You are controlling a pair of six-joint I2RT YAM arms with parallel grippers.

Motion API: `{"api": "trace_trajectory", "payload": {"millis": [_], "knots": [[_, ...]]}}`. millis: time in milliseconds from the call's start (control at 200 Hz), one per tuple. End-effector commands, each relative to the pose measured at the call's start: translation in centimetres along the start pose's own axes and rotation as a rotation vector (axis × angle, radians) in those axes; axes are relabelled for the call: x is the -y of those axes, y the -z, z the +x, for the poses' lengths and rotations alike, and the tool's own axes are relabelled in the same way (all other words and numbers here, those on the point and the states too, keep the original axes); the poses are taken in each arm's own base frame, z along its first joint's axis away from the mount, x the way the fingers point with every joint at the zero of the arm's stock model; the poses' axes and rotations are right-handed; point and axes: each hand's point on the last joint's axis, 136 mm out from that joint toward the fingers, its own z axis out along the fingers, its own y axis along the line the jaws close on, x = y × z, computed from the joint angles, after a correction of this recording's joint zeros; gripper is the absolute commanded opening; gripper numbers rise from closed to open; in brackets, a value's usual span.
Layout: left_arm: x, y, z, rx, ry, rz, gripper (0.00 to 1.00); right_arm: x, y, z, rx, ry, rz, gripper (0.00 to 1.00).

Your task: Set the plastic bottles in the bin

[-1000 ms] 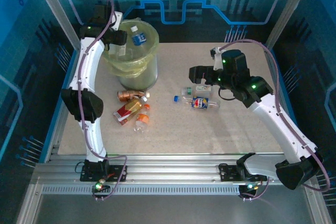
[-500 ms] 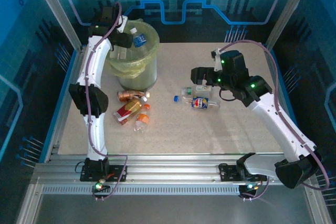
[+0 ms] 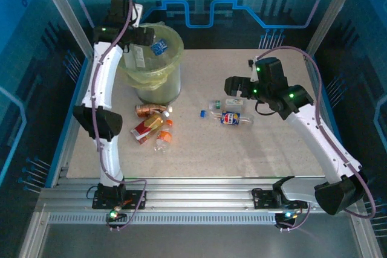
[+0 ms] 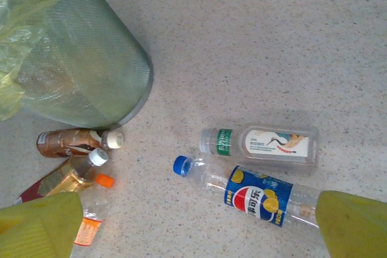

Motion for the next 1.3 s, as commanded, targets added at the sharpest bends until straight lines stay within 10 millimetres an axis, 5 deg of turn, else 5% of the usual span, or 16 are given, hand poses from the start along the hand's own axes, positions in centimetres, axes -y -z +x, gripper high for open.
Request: {"api": "trace_trajectory", "payload": {"millis": [0, 245, 545, 936, 1296], "knots": [[-0.5, 5.4, -2.7, 0.125, 0.042, -0.023, 0.95, 1.6, -0.3, 0.3, -0.028, -0.058, 0.052, 1.00], [0.0, 11.1, -0.8, 0.187, 0.049, -0.006, 0.96, 2.5, -0.8, 0.9, -0.045, -0.084, 0.057, 1.00], [2.8, 15.8, 10.3, 0.137, 0.213, 0.097, 0.99, 3.6, -0.5, 0.7, -0.027, -0.104, 0.099, 1.00], [10.9, 15.2, 24.9, -0.133, 0.202, 0.158, 0.99, 5.9, 0.5, 1.4, 0.003, -0.146, 0.204, 1.00], [15.1, 14.1, 33.1, -0.328, 0.102, 0.090, 0.97, 6.9, 1.3, 1.2, 0.062, -0.183, 0.245, 1.00]]}}
